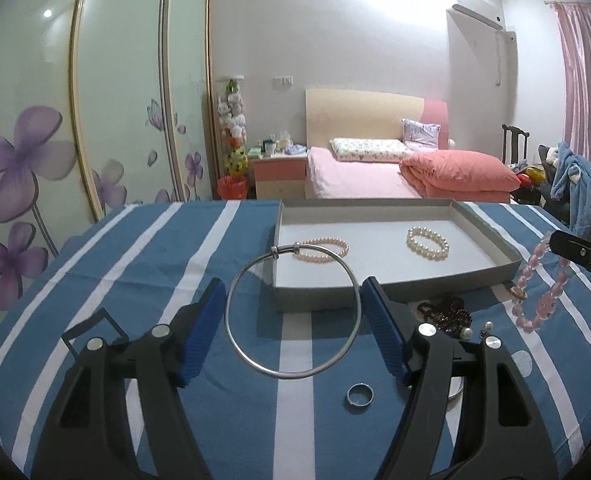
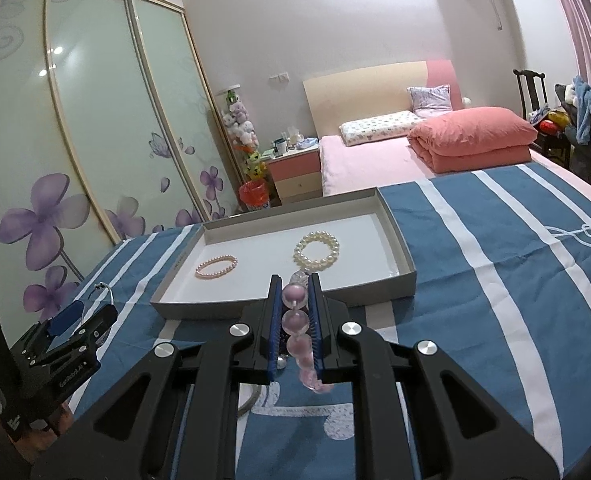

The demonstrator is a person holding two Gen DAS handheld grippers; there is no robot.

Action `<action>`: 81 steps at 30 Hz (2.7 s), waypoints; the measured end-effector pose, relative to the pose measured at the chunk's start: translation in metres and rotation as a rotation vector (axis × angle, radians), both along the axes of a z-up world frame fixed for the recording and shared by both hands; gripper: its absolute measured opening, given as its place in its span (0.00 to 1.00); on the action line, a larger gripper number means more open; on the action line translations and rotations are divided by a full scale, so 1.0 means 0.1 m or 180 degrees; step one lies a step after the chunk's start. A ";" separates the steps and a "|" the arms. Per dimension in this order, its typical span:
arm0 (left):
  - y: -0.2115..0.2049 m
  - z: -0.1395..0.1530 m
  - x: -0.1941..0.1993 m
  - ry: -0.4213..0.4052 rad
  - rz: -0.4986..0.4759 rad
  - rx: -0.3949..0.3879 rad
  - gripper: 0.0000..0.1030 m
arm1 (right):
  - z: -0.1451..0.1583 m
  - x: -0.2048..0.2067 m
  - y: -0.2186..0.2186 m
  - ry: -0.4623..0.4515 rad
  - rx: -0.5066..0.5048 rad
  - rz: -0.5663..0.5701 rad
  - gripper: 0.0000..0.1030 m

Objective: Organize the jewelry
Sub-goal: 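Carry the pink bead bracelet and silver hoop into the tray and release both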

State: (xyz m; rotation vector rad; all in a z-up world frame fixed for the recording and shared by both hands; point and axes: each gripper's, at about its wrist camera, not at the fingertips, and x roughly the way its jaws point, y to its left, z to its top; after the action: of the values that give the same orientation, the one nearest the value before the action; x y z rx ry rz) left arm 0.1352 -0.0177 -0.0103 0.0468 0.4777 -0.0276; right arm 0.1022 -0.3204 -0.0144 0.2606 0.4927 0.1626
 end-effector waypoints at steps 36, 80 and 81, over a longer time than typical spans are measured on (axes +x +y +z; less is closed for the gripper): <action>-0.40 0.43 0.53 -0.0558 -0.0017 0.0161 0.66 | 0.47 0.47 0.25 -0.0629 -0.0060 -0.0148 0.13; -0.15 0.12 1.41 -0.0073 0.0058 -0.0065 0.67 | 0.10 1.14 0.10 0.0053 0.0063 -0.0292 0.34; -0.13 0.14 1.37 -0.0078 0.0070 -0.0084 0.67 | 0.11 1.11 0.10 0.0053 0.0061 -0.0291 0.34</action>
State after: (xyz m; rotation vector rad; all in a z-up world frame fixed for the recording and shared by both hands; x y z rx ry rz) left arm 0.2726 -0.0306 0.0040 0.0160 0.4533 -0.0116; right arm 0.2129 -0.3109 -0.0038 0.3028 0.4948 0.0761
